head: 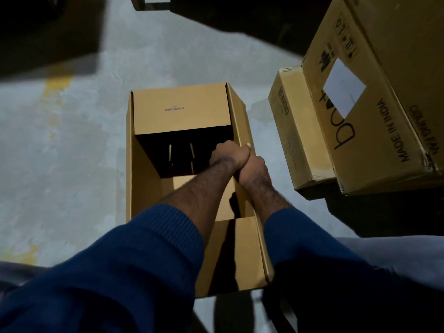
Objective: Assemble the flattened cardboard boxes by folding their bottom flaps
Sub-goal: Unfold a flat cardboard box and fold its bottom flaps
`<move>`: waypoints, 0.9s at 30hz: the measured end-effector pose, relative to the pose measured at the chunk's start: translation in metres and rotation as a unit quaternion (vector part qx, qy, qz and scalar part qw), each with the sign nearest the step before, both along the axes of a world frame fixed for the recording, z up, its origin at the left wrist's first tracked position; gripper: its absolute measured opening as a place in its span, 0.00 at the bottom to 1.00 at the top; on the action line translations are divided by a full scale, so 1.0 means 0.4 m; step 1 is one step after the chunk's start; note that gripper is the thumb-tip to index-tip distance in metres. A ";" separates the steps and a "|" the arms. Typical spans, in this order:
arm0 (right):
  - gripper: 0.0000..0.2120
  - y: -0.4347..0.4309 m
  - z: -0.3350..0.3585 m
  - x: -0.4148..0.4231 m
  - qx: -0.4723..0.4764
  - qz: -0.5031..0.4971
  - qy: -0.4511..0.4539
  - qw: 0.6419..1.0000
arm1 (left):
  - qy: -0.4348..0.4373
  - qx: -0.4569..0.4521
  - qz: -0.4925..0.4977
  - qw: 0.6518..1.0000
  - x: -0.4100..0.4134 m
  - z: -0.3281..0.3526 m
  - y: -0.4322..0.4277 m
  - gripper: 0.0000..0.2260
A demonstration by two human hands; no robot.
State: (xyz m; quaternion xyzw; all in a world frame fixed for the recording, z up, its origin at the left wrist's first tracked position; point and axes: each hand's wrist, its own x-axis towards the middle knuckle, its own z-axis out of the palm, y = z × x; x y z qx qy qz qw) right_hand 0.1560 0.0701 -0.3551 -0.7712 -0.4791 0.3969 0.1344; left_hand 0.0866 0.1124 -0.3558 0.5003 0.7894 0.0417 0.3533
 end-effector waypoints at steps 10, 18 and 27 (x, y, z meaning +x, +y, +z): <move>0.08 0.138 0.003 -0.052 0.031 0.035 -0.115 0.992 | -0.147 -0.023 0.094 0.984 -0.026 -0.003 0.128 0.17; 0.10 0.146 -0.021 -0.032 0.051 0.028 -0.078 0.995 | -0.067 -0.010 0.000 0.998 -0.018 0.005 0.162 0.17; 0.11 0.145 -0.029 -0.034 0.033 0.084 -0.135 0.987 | -0.286 -0.027 0.109 0.952 -0.043 -0.028 0.052 0.20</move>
